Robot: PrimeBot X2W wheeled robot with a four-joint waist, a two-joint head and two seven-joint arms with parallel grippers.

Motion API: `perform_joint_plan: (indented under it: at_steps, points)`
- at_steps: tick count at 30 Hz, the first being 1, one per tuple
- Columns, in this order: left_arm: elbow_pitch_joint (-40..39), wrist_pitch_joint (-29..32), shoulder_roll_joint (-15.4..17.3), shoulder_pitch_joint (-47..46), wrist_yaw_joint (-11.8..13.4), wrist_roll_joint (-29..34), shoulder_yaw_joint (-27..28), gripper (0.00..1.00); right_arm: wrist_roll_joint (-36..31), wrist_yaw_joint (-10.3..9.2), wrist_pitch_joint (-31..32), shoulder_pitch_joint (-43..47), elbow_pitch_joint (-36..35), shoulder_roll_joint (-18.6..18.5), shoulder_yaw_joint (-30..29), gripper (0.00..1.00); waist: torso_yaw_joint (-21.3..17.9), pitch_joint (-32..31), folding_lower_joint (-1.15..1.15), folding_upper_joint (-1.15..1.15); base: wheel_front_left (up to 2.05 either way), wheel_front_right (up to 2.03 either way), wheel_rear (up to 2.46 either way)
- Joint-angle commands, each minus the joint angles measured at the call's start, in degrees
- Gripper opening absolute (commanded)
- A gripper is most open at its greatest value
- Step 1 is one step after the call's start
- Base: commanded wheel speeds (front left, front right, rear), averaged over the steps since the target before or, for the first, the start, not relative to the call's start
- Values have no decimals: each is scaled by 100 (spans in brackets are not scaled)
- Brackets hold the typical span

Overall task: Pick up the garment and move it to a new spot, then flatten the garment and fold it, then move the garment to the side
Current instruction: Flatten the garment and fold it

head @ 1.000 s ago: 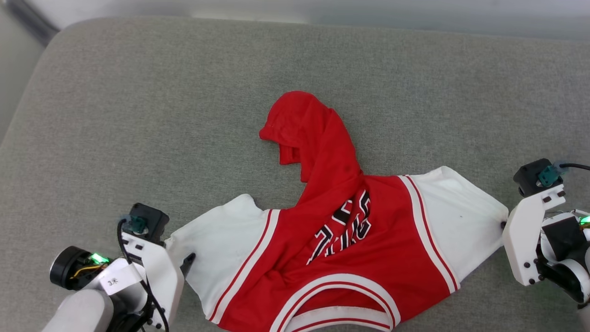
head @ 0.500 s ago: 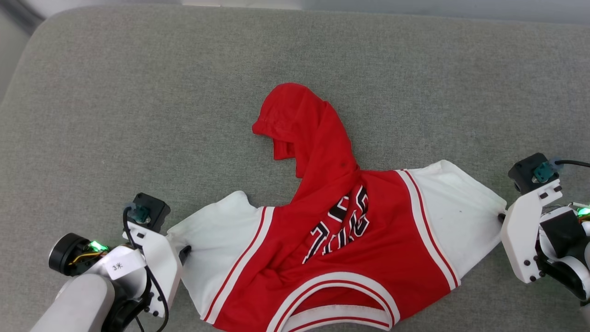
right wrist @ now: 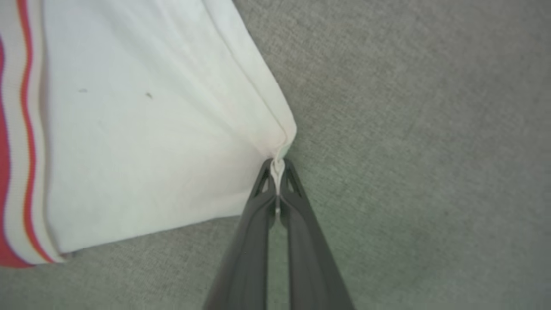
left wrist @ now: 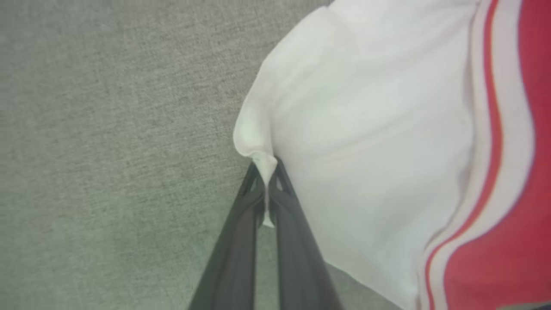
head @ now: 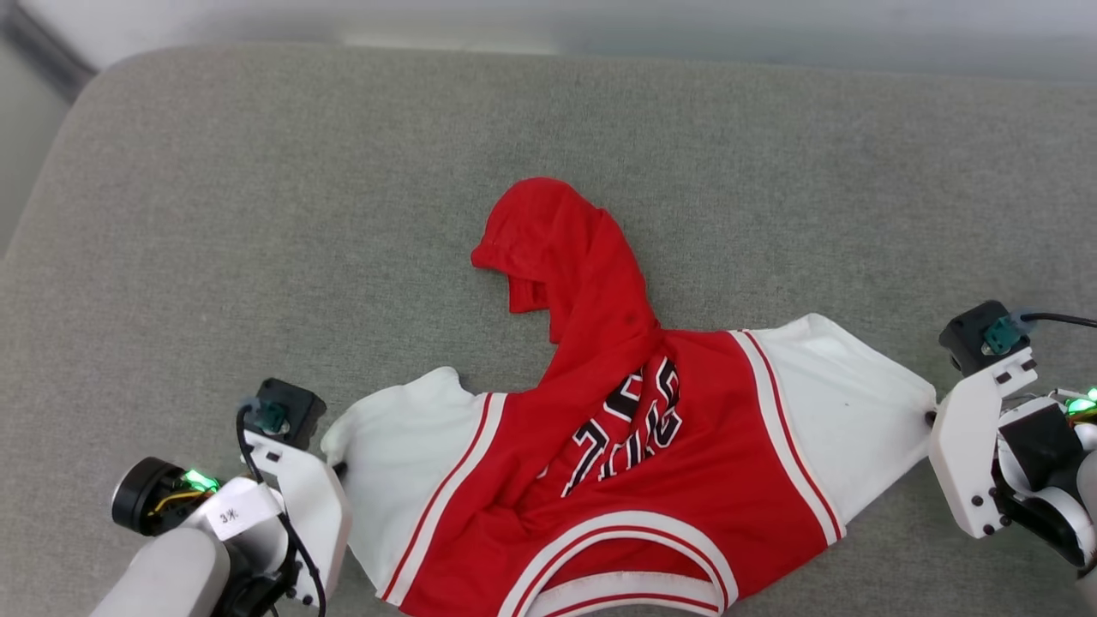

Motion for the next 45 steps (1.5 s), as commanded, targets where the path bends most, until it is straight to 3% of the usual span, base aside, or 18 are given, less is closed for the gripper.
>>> perform_joint_plan:
  at_steps: [1, 12, 21, 25, 30, 33, 36, 45]
  points:
    - [-113, -50, -20, 121, 35, 14, -7, 0, 23, -8, -43, 137, 45, -76, -9, 0, 4, -160, -1, 0, 0, 0, 0]
    - [-1700, -371, 522, 444, 291, 98, 437, 0, 254, -8, -452, 11, -675, -453, -212, 0, -73, -944, -1, 0, 0, 0, 0]
    - [-2866, -648, 884, 621, 616, 144, 1036, 0, 540, -8, -420, -283, -1595, -637, -736, 0, -369, -1386, -1, 0, 0, 0, 0]
    - [-3291, -836, 885, 548, 681, -27, 1349, 0, 645, -8, -384, -441, -1975, -657, -1072, 0, -498, -1532, -1, 0, 0, 0, 0]
    - [-3487, -1151, 1012, 401, 725, -68, 1775, 0, 589, -7, -443, -740, -2315, -612, -1366, 0, -668, -1624, -1, 0, 0, 0, 0]
    - [-3625, -1417, 894, 166, 674, -308, 2002, 0, 589, -7, -567, -1008, -2467, -549, -1485, 0, -748, -1599, -1, 0, 0, 0, 0]
    - [-3651, -1576, 1035, -111, 618, -265, 2230, 0, 580, -7, -653, -1317, -2534, -551, -1506, 0, -831, -1511, -1, 0, 0, 0, 0]
    - [-3546, -1830, 1119, -1033, 586, -275, 2541, 0, 453, -6, -847, -2320, -2265, -476, -1465, 0, -1028, -1106, -1, 0, 0, 0, 0]
